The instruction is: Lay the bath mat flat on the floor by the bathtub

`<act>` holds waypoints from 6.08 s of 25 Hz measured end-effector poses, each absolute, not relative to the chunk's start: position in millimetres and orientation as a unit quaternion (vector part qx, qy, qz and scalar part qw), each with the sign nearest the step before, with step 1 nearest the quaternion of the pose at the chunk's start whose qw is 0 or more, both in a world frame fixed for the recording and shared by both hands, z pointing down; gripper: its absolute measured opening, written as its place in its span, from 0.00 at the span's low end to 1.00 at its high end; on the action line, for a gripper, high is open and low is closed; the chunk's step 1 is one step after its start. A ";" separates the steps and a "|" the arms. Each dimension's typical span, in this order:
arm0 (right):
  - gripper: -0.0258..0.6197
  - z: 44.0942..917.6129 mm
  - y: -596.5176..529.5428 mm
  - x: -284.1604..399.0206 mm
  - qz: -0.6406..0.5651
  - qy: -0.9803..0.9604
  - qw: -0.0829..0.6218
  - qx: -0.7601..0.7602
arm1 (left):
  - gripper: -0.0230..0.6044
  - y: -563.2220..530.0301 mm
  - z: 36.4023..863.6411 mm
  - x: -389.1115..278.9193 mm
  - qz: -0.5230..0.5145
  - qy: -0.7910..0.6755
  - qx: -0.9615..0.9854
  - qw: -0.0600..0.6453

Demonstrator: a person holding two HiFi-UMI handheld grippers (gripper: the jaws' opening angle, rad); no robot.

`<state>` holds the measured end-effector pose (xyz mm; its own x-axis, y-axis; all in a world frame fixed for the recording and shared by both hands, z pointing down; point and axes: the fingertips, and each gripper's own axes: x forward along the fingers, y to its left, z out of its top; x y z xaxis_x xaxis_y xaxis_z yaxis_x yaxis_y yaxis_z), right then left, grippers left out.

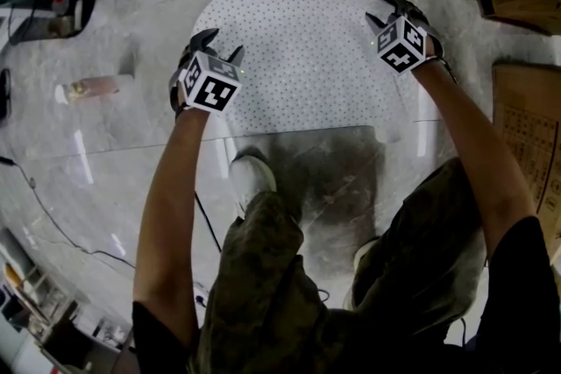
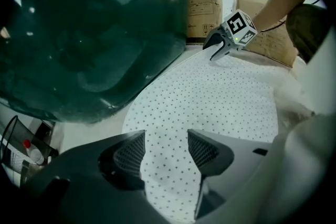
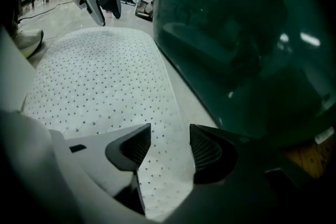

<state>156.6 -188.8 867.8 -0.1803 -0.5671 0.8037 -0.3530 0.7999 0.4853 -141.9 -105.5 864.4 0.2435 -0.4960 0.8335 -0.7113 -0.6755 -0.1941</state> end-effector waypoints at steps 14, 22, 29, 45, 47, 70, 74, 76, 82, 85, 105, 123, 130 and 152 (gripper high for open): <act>0.44 858.7 -186.3 181.1 -0.064 -0.762 0.550 0.337 | 0.45 -88.8 871.9 -134.7 0.483 -0.380 0.779 0.121; 0.49 868.2 -163.6 227.7 0.075 -0.766 0.533 0.353 | 0.46 -65.1 877.2 -114.1 0.488 -0.361 0.785 0.126; 0.50 880.2 -96.9 265.4 0.201 -0.780 0.505 0.310 | 0.47 -21.6 885.8 -96.4 0.418 -0.371 0.802 0.213; 0.35 906.3 -68.9 278.5 0.298 -0.768 0.428 0.373 | 0.47 18.0 921.8 -44.7 0.368 -0.346 0.812 0.294; 0.31 905.5 -71.3 280.6 0.291 -0.766 0.432 0.377 | 0.47 17.5 924.1 -44.5 0.365 -0.348 0.811 0.297; 0.13 870.1 -126.6 305.7 0.185 -0.757 0.439 0.446 | 0.47 18.8 928.5 -47.3 0.364 -0.348 0.815 0.288; 0.15 870.8 -132.7 308.1 0.193 -0.752 0.419 0.470 | 0.47 17.1 926.8 -46.5 0.364 -0.346 0.813 0.294; 0.19 873.1 -135.4 312.4 0.217 -0.745 0.398 0.490 | 0.47 18.5 926.9 -47.4 0.365 -0.348 0.812 0.294; 0.29 883.4 -124.1 335.4 0.269 -0.724 0.374 0.513 | 0.47 19.1 926.2 -47.1 0.359 -0.350 0.812 0.300; 0.35 892.6 -107.1 344.4 0.297 -0.720 0.362 0.512 | 0.47 20.6 926.0 -50.0 0.356 -0.357 0.811 0.298; 0.21 864.7 -69.8 257.3 0.174 -0.826 0.419 0.335 | 0.47 18.5 928.0 -50.1 0.368 -0.367 0.810 0.274; 0.29 841.4 10.9 131.4 0.208 -0.926 0.312 0.043 | 0.47 20.1 926.6 -49.0 0.355 -0.359 0.814 0.287; 0.31 849.1 -35.7 147.6 0.071 -0.899 0.391 0.186 | 0.47 19.7 926.7 -48.9 0.354 -0.360 0.812 0.292; 0.09 902.9 -34.1 212.1 0.097 -0.817 0.522 0.227 | 0.47 19.1 928.2 -48.6 0.355 -0.365 0.813 0.283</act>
<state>212.1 -34.1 902.9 -0.3524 -0.2701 0.8960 -0.4726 0.8778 0.0788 -48.6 19.1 928.2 0.4824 -0.3923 0.7832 -0.7938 -0.5739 0.2015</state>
